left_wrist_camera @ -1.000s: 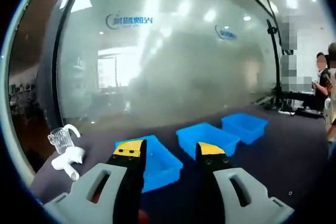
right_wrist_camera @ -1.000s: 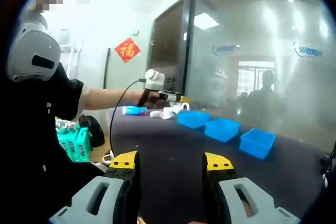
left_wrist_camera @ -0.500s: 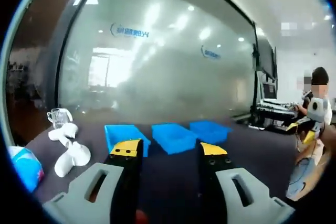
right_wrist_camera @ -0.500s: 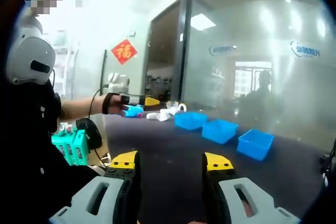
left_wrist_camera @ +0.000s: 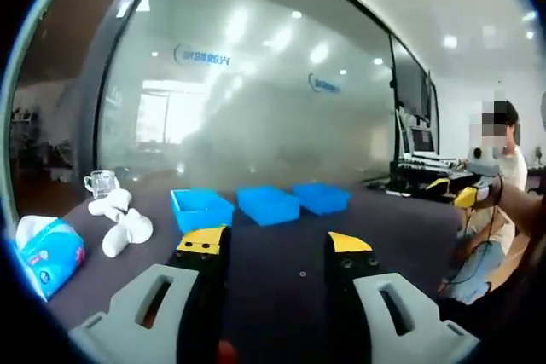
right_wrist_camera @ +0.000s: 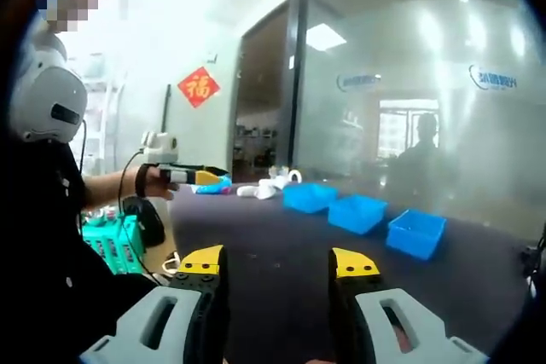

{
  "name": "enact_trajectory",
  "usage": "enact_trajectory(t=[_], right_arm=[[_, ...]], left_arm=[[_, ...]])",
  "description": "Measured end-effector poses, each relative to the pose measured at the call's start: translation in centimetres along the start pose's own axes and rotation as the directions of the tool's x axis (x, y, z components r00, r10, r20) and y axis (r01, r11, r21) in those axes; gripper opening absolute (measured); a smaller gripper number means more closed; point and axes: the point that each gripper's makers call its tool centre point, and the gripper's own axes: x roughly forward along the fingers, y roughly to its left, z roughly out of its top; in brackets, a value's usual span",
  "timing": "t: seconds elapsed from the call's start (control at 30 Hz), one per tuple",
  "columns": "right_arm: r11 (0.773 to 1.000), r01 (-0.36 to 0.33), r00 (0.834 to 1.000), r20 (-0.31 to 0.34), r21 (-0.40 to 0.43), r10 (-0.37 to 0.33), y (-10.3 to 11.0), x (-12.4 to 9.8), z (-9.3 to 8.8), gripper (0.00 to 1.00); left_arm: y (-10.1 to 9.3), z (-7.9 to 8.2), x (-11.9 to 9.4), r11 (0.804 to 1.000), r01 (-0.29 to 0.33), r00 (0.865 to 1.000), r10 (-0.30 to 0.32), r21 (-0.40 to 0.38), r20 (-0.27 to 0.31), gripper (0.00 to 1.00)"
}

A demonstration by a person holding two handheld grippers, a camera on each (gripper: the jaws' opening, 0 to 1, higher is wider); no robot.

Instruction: Sort the screws, nuts, and washers into the corresponding bins

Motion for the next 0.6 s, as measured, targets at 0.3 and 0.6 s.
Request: enact_trajectory(t=[0.3, 0.6], right_arm=[[1.000, 0.001, 1.000, -0.016, 0.015, 0.000, 0.2, 0.1, -0.5, 0.43], [0.999, -0.038, 0.997, -0.073, 0.010, 0.039, 0.1, 0.0, -0.6, 0.42]], left_arm=[[-2.3, -0.9, -0.7, 0.996, 0.084, 0.996, -0.083, 0.013, -0.027, 0.43], [-4.0, -2.9, -1.8, 0.984, 0.176, 0.980, -0.173, 0.017, -0.102, 0.43]])
